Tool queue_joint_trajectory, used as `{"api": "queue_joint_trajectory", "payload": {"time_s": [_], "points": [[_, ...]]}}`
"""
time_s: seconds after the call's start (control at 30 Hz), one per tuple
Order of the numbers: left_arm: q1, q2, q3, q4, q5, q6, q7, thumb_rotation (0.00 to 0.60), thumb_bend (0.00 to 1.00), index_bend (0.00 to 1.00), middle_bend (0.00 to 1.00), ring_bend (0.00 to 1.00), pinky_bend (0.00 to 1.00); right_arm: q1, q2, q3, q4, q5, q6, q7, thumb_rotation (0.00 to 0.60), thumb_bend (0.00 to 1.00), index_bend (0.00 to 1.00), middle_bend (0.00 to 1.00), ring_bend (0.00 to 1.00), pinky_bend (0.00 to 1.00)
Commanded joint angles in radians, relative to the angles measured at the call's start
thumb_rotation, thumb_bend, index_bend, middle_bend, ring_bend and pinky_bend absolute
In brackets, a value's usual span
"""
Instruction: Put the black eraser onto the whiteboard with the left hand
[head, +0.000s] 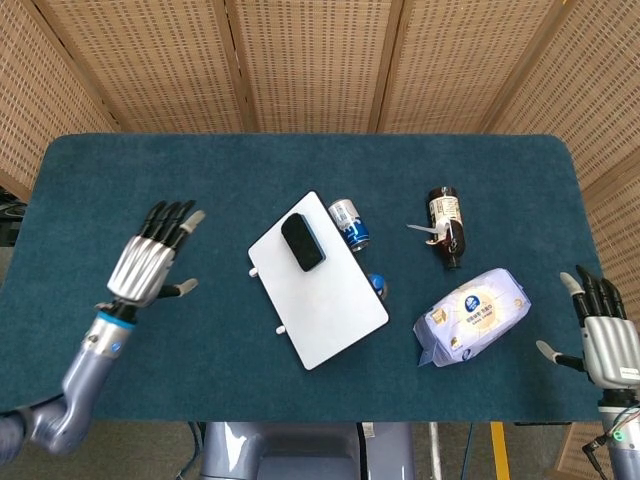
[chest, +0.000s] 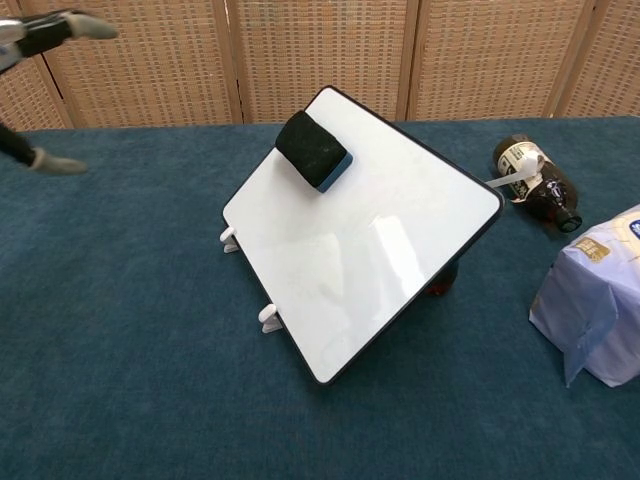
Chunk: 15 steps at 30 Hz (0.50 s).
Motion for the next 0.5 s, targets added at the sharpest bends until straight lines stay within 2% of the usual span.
{"api": "queue_joint_trajectory", "payload": {"time_s": [0.03,0.23,0.5], "points": [[0.157,0.066,0.084,-0.081,-0.059,0.122,0.085,0.600,0.00,0.00,0.00,0.00,0.00,0.003,-0.004,-0.006,-0.011,-0.005,-0.004,-0.024,0.600,0.00,0.07,0.00,0.00,0.00],[0.235,0.075,0.106,-0.080,-0.078,0.148,0.063,0.600,0.00,0.00,0.00,0.00,0.00,0.006,-0.008,-0.010,-0.022,-0.008,-0.008,-0.047,0.600,0.00,0.07,0.00,0.00,0.00],[0.301,0.071,0.100,-0.069,-0.066,0.194,0.073,0.600,0.00,0.00,0.00,0.00,0.00,0.014,-0.019,-0.014,-0.017,-0.007,-0.022,-0.075,0.600,0.00,0.07,0.00,0.00,0.00]]}}
